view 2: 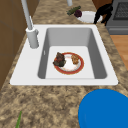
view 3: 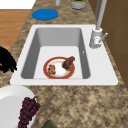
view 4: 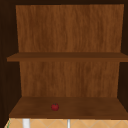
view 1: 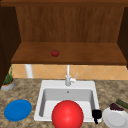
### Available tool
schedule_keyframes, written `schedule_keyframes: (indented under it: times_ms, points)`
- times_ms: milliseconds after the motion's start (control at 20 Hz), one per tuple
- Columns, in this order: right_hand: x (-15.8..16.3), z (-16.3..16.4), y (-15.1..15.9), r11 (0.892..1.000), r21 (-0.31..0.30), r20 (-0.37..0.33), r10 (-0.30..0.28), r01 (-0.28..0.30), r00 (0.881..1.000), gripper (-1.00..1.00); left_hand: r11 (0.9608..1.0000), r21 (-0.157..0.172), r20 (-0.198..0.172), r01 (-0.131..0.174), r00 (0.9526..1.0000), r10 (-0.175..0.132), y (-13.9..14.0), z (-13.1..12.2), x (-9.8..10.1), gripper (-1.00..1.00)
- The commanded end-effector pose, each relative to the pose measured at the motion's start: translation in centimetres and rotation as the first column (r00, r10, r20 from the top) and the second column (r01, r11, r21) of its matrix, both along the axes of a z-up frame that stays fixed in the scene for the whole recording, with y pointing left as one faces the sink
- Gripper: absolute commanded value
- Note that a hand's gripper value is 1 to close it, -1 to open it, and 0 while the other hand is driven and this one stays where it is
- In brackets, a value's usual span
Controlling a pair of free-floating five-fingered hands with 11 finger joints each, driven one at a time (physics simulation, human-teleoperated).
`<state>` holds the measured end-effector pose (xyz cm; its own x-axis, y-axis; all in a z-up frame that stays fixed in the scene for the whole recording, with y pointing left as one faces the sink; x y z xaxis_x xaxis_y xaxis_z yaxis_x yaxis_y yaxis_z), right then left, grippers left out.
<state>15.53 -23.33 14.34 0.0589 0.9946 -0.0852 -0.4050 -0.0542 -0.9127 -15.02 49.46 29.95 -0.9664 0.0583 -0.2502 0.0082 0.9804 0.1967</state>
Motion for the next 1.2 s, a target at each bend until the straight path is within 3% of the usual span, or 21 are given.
schedule_keyframes:
  times_ms: [0, 100, 150, 200, 300, 350, 400, 500, 950, 1050, 1150]
  points:
    - [0.0, 0.0, 0.0, 1.0, 0.0, 0.0, 0.0, 0.0, 1.0, 0.0, 0.9923, 0.124, -0.058, 0.004, 0.9983, 0.004, -0.6, 0.0, -0.4, -1.0]
    - [0.0, 0.0, 0.0, 1.0, 0.0, 0.0, 0.0, 0.0, 1.0, 0.0, 0.9936, 0.109, -0.095, 0.031, 0.9953, -0.021, -0.8, 0.6, -0.2, -1.0]
    - [0.0, 0.0, 0.0, 1.0, 0.0, 0.0, 0.0, 0.0, 1.0, 0.0, 0.9983, 0.046, -0.121, 0.036, 0.9922, -0.03, -0.5, 0.6, 0.5, -1.0]
    - [0.0, 0.0, 0.0, 1.0, 0.0, 0.0, 0.0, 0.0, 1.0, 0.0, 0.9991, 0.042, -0.043, 0.003, 0.9991, -0.001, -0.5, 0.1, -0.1, -1.0]
    - [0.0, 0.0, 0.0, 1.0, 0.0, 0.0, 0.0, 0.0, 1.0, 0.0, 0.9995, 0.032, -0.038, 0.004, 0.9993, -0.002, -0.5, 0.1, 0.0, -1.0]
    - [0.0, 0.0, 0.0, 1.0, 0.0, 0.0, 0.0, 0.0, 1.0, 0.0, 0.9994, 0.035, -0.038, 0.005, 0.9993, -0.004, -0.9, -0.3, 0.0, -1.0]
    - [0.0, 0.0, 0.0, 1.0, 0.0, 0.0, 0.0, 0.0, 1.0, 0.0, 0.9948, 0.102, -0.038, 0.003, 0.9993, 0.0, -2.8, 0.1, 0.0, -1.0]
    - [0.0, 0.0, 0.0, 1.0, 0.0, 0.0, 0.0, 0.0, 1.0, 0.0, 0.9899, 0.142, -0.046, -0.001, 0.9989, 0.007, -2.8, 0.9, 0.0, -1.0]
    - [0.0, 0.0, 0.0, 1.0, 0.0, 0.0, 0.0, 0.0, 1.0, 0.0, 0.9828, 0.185, -0.051, 0.0, 0.9987, 0.01, -6.1, 3.2, 0.0, -1.0]
    - [0.0, 0.0, 0.0, 1.0, 0.0, 0.0, 0.0, 0.0, 1.0, 0.0, 0.9843, 0.176, -0.062, 0.001, 0.998, 0.01, -6.9, 4.1, -0.2, -1.0]
    - [0.0, 0.0, 0.0, 1.0, 0.0, 0.0, 0.0, 0.0, 1.0, 0.0, 0.9832, 0.182, -0.063, 0.002, 0.9979, 0.01, -7.7, 4.7, -0.3, -1.0]
